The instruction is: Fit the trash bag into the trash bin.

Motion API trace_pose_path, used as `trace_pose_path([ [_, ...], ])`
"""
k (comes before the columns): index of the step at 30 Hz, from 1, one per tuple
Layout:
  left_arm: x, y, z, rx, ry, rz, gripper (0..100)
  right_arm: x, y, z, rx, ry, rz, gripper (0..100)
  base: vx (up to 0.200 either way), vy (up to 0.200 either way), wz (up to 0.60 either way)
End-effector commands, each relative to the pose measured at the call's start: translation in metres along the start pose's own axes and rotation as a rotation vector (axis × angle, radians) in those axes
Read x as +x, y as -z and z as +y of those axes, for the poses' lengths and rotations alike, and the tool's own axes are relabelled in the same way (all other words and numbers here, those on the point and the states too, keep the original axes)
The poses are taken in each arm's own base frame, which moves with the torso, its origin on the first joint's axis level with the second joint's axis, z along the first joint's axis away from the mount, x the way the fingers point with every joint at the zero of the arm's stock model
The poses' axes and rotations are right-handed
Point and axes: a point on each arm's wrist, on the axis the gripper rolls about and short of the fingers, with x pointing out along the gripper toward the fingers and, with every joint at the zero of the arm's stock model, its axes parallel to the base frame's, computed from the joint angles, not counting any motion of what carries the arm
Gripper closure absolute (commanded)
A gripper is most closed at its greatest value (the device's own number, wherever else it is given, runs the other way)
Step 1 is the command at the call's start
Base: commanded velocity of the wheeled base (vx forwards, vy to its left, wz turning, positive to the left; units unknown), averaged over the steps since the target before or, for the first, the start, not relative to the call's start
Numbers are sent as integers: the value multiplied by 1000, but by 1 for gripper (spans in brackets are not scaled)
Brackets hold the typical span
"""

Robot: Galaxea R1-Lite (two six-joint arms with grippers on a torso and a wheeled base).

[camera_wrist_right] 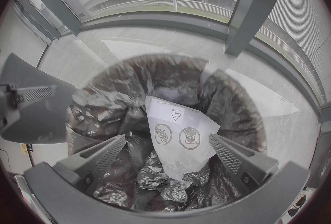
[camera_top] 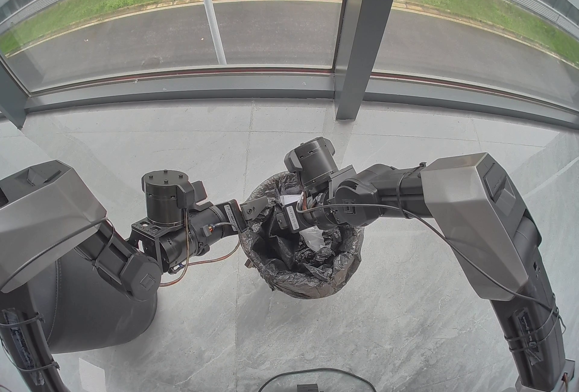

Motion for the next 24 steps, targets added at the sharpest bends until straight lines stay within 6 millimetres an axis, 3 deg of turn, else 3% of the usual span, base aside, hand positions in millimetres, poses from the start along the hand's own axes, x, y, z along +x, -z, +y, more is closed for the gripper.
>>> trace_pose_path([
  [1,1,1,1,-1,-1,4,0,25,19,-5,-2,19,59,0,0,0,0],
  [7,1,2,2,-2,-5,7,0,54,44,-13,4,43,125,0,0,0,0],
  [11,2,3,2,-2,-4,8,0,61,50,-13,1,43,140,0,0,0,0],
  [24,1,3,1,-1,-3,10,0,43,33,-6,-18,22,78,0,0,0,0],
])
